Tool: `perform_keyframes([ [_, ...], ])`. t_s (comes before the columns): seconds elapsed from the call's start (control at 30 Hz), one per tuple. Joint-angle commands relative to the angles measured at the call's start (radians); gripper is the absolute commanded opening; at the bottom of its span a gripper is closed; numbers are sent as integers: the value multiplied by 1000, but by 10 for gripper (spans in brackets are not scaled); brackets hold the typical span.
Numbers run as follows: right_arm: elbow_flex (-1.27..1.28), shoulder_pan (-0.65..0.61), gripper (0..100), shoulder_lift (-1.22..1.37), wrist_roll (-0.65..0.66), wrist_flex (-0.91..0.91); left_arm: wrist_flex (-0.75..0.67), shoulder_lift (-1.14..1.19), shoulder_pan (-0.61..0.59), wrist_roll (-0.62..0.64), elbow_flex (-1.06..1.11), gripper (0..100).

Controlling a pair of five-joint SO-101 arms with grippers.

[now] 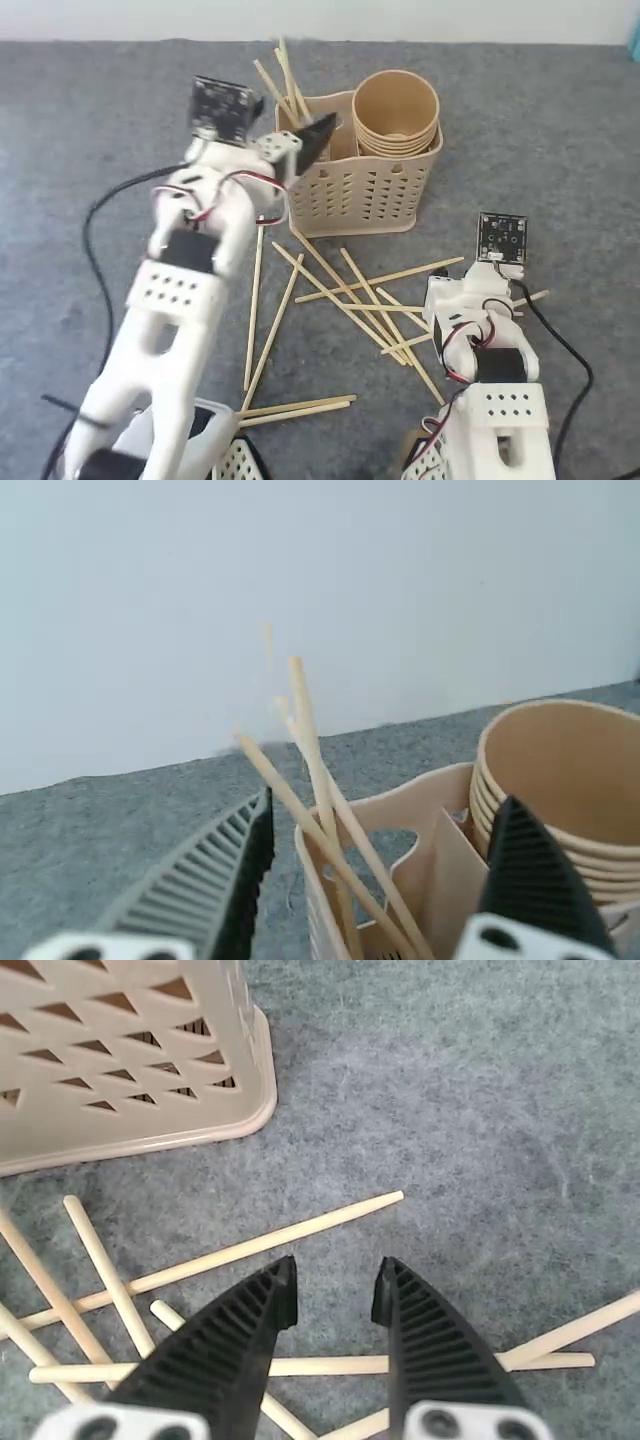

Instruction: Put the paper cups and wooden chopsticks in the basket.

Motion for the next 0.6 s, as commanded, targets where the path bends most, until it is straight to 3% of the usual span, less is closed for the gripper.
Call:
perform_keyframes([
  [0.0,-34,2,139,-22,80,64,204,-149,-46,-9,-125,327],
  [0.13,-87,-28,139,-22,164,188,376,-275,-146,-9,-160,327],
  [0.27,-117,-151,139,-22,278,254,466,-370,-299,-9,-159,327],
  [0.57,-321,-538,139,-12,483,533,549,-390,-813,-9,-156,327],
])
